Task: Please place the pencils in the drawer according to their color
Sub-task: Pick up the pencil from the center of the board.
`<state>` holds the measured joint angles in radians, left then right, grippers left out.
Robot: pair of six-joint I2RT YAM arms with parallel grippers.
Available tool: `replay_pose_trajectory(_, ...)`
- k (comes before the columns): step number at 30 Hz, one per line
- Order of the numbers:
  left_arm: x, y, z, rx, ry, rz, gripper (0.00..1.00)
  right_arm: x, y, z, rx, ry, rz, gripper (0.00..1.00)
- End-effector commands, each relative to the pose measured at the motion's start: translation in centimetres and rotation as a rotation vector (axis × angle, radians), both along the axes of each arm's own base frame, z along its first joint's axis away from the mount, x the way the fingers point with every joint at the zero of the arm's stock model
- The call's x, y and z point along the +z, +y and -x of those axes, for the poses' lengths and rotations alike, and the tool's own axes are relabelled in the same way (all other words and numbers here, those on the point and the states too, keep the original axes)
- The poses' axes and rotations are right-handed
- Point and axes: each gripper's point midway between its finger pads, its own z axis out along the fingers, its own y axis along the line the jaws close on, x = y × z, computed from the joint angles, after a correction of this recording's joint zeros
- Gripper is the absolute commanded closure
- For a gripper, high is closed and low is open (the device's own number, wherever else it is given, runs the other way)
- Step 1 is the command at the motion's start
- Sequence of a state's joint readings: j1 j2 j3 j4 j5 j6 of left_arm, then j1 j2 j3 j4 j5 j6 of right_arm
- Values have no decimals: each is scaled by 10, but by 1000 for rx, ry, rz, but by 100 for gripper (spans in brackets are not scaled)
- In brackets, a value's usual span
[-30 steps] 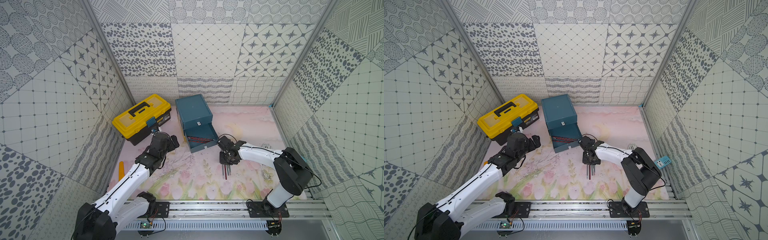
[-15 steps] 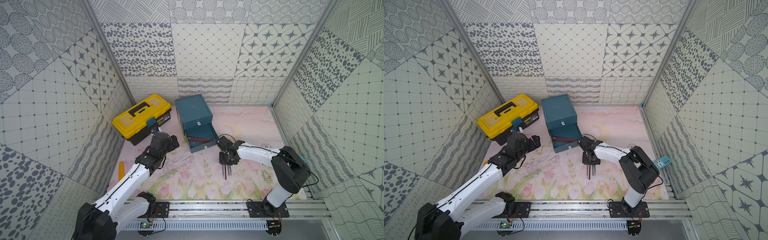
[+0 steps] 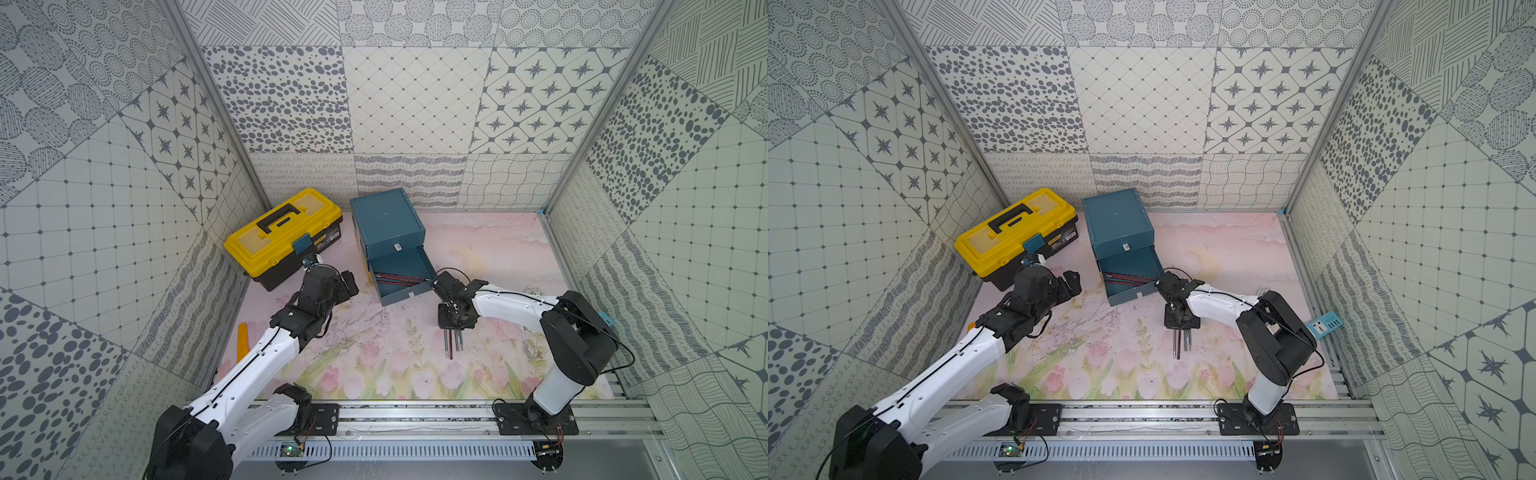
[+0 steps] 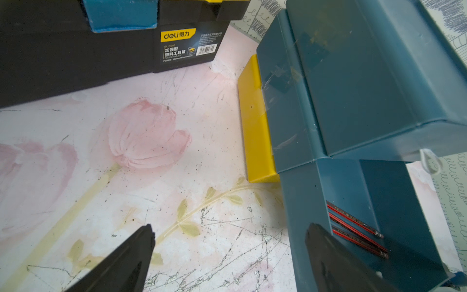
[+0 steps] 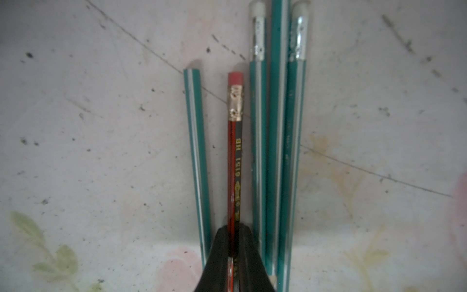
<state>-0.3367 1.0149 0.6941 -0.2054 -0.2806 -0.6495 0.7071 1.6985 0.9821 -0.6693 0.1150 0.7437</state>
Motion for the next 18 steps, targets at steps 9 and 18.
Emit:
replay_pose_trajectory(9, 0, 0, 0, -4, -1, 6, 1, 21, 2, -2, 28, -57, -36, 100)
replay_pose_trajectory(18, 2, -1, 0, -10, -6, 15, 1, 56, -3, -11, 30, -141, -55, 100)
